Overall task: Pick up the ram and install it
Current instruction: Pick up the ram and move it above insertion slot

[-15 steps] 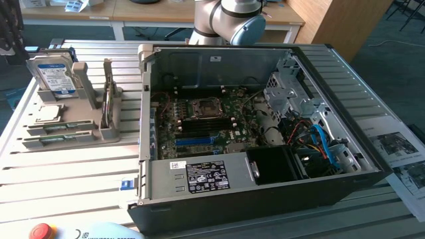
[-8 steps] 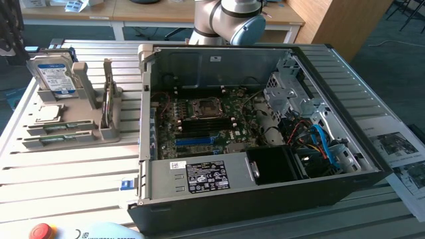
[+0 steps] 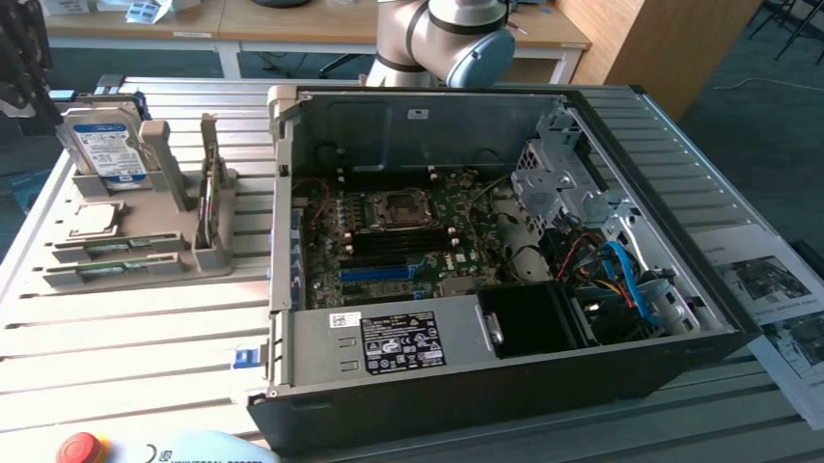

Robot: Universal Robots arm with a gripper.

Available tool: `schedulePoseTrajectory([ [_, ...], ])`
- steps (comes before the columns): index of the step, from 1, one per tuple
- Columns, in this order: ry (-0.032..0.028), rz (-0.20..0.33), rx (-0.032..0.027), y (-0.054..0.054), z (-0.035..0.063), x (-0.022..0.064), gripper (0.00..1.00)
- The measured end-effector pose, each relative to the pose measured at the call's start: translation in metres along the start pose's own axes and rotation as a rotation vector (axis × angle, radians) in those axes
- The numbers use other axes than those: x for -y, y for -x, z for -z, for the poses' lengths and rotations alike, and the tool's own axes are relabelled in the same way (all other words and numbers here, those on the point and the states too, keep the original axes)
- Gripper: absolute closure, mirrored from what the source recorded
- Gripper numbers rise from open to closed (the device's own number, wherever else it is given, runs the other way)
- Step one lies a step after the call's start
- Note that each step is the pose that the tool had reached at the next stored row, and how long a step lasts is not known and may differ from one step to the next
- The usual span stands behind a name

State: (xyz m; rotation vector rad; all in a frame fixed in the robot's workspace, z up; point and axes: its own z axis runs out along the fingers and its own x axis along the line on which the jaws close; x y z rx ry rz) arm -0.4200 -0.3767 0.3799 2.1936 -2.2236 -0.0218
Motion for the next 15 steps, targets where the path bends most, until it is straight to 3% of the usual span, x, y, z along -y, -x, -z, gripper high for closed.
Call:
schedulePoseTrajectory([
  [6, 0.0000, 0.000, 0.0000, 0.0000, -0.0078, 0.0002, 0.76],
  [15, -0.0004, 0.000, 0.0009, 0.0001, -0.0100, 0.0002, 0.76],
])
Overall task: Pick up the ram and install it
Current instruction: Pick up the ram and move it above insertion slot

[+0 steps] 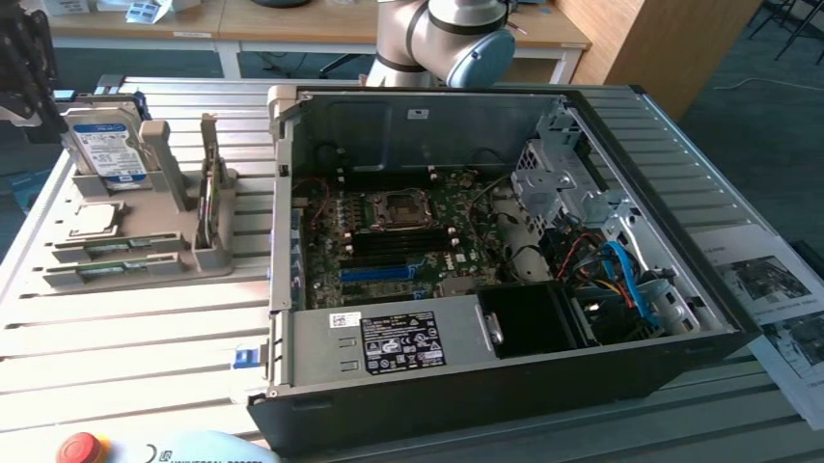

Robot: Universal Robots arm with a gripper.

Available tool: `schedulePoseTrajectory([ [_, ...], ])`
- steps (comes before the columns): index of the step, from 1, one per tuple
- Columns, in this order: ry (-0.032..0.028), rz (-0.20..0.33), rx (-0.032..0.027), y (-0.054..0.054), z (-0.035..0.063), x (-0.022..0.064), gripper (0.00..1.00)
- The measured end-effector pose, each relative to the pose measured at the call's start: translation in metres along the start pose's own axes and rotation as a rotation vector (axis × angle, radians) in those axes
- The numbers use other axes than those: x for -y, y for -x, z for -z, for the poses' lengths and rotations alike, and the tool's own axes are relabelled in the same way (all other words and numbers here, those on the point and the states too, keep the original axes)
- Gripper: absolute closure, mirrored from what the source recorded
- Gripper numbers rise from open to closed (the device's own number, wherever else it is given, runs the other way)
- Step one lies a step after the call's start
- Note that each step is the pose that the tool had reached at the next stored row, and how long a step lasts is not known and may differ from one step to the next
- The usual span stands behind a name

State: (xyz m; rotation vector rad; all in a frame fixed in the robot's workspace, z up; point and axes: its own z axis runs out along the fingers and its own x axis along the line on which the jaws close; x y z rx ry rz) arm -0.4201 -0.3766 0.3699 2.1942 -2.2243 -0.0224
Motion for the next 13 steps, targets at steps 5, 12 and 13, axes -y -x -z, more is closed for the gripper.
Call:
schedulePoseTrajectory([
  [5, 0.0003, 0.000, 0.0009, 0.000, -0.0045, 0.0001, 0.76],
  [12, 0.0003, 0.000, 0.0014, 0.000, -0.0242, 0.0006, 0.76],
  [13, 0.0003, 0.000, 0.0014, 0.000, -0.0249, 0.0006, 0.76],
])
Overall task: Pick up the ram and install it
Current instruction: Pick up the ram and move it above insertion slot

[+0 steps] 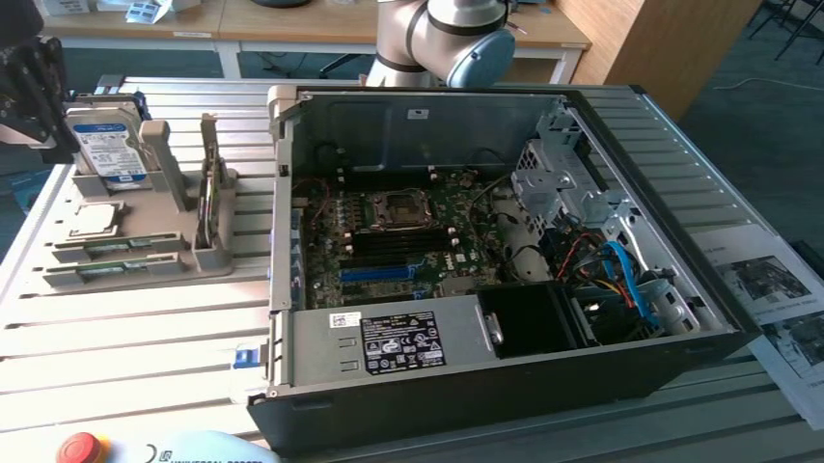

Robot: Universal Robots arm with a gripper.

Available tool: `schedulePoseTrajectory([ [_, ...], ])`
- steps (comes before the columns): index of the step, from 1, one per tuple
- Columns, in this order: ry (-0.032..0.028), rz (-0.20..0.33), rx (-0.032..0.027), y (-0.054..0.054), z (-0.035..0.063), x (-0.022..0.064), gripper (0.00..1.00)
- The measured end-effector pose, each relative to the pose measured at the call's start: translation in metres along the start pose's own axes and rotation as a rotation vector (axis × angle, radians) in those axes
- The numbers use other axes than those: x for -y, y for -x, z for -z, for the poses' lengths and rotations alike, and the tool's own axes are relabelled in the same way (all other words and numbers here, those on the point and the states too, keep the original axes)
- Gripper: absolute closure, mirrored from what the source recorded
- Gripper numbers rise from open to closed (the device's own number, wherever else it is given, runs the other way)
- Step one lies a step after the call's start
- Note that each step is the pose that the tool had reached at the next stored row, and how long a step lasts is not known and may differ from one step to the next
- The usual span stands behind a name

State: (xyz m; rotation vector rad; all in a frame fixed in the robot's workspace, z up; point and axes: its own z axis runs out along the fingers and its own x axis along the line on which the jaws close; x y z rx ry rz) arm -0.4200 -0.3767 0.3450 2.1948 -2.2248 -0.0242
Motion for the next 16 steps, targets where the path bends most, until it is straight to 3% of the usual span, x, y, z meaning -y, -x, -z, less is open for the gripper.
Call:
schedulePoseTrajectory([
  [16, 0.0000, 0.000, 0.0001, 0.000, -0.0219, 0.0005, 0.76],
])
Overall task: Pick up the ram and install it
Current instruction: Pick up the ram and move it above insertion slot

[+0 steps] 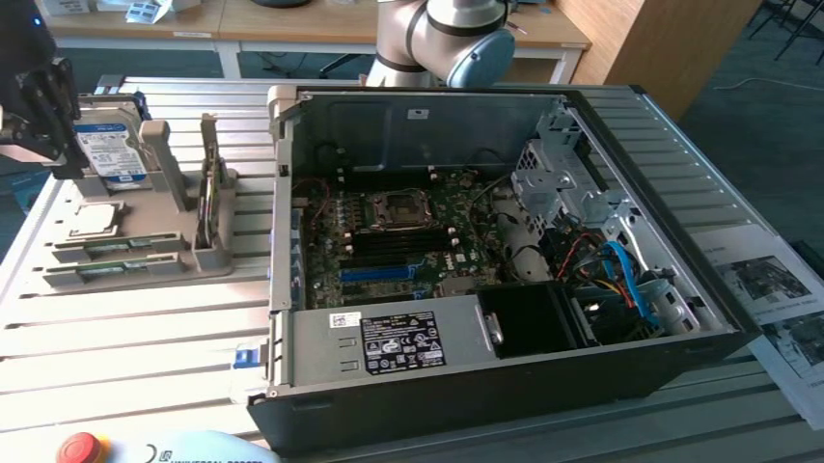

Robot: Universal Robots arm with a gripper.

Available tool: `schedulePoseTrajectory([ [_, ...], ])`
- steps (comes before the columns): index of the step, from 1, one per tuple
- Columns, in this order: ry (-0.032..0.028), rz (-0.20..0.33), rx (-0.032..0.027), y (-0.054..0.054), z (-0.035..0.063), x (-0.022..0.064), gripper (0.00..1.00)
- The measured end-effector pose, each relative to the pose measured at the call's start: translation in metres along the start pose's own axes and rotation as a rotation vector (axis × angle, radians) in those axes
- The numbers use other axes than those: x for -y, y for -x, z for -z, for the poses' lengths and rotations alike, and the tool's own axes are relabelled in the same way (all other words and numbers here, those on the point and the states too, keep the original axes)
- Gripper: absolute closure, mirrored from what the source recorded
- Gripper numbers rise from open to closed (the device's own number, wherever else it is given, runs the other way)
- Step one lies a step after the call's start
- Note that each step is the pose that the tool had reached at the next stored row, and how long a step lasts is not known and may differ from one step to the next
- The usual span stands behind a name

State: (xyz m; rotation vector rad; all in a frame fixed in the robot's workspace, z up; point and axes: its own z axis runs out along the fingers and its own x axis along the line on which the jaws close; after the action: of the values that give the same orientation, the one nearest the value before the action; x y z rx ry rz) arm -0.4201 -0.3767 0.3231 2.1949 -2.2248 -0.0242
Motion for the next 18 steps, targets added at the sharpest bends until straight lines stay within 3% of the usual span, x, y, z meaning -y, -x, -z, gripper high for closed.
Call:
schedulePoseTrajectory([
  [18, -0.0001, 0.000, 0.0000, 0.000, -0.0289, 0.0007, 0.76],
])
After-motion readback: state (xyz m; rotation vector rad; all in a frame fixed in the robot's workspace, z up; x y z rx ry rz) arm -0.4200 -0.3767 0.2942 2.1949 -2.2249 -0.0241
